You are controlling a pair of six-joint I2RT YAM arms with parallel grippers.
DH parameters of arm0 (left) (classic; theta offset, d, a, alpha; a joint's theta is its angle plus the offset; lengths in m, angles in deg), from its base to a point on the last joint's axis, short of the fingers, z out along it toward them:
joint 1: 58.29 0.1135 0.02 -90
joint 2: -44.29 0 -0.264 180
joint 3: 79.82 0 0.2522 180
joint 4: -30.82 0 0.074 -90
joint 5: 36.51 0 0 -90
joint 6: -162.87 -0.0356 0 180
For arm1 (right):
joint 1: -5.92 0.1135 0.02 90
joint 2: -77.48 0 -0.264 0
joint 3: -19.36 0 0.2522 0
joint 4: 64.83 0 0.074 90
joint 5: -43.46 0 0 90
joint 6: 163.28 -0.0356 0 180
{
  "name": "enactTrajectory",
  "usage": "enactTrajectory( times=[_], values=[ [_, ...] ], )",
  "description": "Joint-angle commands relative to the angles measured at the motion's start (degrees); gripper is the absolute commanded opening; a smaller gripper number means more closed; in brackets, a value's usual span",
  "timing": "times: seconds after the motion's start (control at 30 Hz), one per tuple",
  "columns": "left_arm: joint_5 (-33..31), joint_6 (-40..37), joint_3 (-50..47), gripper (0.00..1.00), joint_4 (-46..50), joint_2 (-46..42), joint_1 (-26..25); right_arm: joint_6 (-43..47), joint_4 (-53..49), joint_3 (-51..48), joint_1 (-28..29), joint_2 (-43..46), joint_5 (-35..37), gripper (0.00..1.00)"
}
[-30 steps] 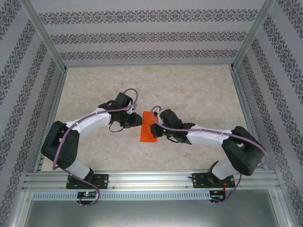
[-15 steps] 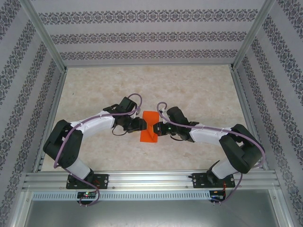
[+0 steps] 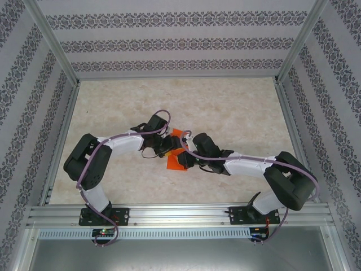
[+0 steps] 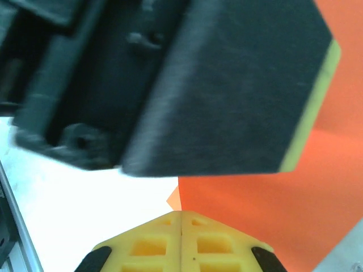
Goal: Fold a paper plane with a square sheet of paper (pick it up from the middle)
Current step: Fold the triangle a second time at the center of the table.
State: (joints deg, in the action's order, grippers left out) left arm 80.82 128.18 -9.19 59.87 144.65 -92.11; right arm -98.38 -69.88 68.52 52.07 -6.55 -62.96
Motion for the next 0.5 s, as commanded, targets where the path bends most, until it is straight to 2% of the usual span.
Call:
enactTrajectory(
  times=[0.0, 0.13, 0.23, 0.33, 0.47],
  values=[
    [2.02, 3.23, 1.16, 0.58, -4.04, 0.80, -0.39, 4.19, -0.44, 0.05, 1.69, 2.27, 5.15, 0.12],
    [2.59, 3.01, 1.23, 0.46, -3.88, 0.98, -0.39, 5.32, -4.23, 0.45, 4.10, 4.67, 10.28, 0.32],
    [2.99, 2.76, 1.42, 0.39, -3.82, 0.98, -0.38, 6.24, -5.45, -0.94, 6.53, 7.82, 14.93, 0.35],
    [3.24, 2.43, 1.67, 0.34, -3.57, 0.89, -0.37, 7.81, -4.04, -4.54, 9.23, 12.58, 22.58, 0.39],
    [3.69, 1.71, 2.33, 0.28, -3.13, 0.89, -0.37, 9.72, -6.11, -6.30, 11.57, 16.04, 29.95, 0.55]
  ],
)
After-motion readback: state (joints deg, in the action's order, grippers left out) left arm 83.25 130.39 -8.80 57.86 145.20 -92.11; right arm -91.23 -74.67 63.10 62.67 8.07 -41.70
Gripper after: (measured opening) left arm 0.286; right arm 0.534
